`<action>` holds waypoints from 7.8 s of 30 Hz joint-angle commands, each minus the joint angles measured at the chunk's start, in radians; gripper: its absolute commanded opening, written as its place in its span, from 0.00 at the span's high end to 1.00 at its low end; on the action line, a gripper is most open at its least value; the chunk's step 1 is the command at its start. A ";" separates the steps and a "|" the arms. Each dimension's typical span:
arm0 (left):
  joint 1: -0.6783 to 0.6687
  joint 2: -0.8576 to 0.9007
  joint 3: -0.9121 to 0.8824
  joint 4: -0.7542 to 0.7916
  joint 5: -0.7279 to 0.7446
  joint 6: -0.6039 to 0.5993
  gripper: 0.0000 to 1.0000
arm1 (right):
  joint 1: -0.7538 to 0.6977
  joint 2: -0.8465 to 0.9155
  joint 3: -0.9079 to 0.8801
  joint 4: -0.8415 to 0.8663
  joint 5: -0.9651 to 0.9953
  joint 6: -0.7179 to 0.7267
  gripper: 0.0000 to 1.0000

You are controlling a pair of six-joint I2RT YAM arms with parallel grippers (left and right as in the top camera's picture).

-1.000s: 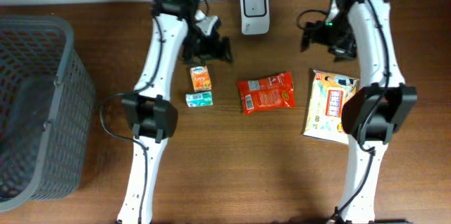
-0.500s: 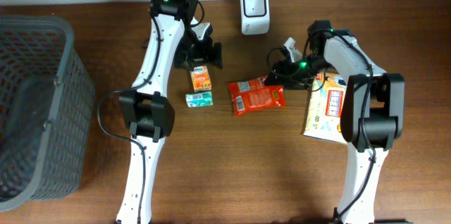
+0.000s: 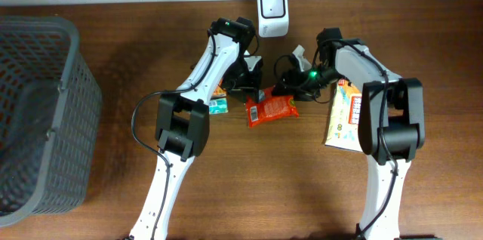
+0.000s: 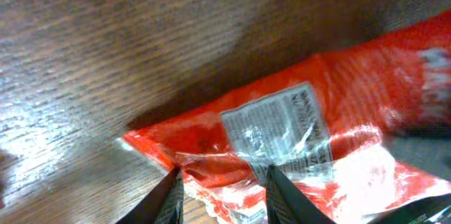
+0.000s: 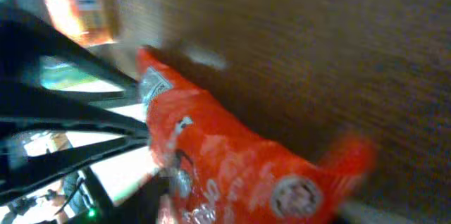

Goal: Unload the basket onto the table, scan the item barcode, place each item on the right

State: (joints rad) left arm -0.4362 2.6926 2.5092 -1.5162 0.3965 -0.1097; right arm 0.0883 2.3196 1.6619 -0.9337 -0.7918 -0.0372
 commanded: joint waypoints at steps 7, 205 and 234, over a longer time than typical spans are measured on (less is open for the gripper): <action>0.092 0.009 0.145 -0.047 -0.026 -0.009 0.50 | -0.026 0.086 0.369 -0.322 0.235 0.027 0.96; 0.144 -0.655 -0.918 0.599 -0.330 -0.065 0.37 | -0.184 -0.822 -0.288 -0.233 0.111 0.078 0.02; 0.181 -0.722 -0.931 0.507 -0.201 0.991 0.00 | -0.184 -0.822 -0.289 -0.225 0.229 0.078 0.02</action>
State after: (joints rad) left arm -0.2558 1.9747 1.6005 -0.9878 0.1230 0.7460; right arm -0.1017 1.4975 1.3720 -1.1610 -0.5789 0.0483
